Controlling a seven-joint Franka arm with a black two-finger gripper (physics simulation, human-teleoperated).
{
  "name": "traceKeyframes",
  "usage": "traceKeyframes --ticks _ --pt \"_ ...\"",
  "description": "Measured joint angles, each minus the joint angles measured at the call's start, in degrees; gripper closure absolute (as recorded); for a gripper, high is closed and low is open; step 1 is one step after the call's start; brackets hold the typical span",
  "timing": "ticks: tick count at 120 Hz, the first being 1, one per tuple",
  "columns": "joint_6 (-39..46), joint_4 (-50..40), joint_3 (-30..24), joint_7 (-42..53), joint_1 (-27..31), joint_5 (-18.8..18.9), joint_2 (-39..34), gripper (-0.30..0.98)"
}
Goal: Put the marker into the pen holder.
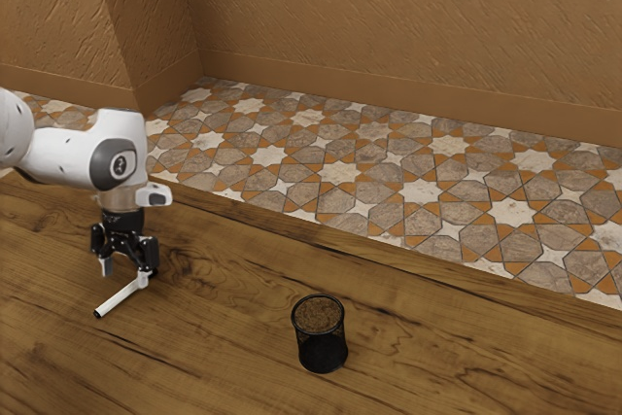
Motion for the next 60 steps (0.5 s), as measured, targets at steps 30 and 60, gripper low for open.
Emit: traceKeyframes --ticks 30,60 --pt "1.63 -0.07 -0.06 4.11 0.00 0.26 0.97 0.00" --pt "2.11 -0.07 -0.06 6.82 0.02 -0.46 2.25 0.00"
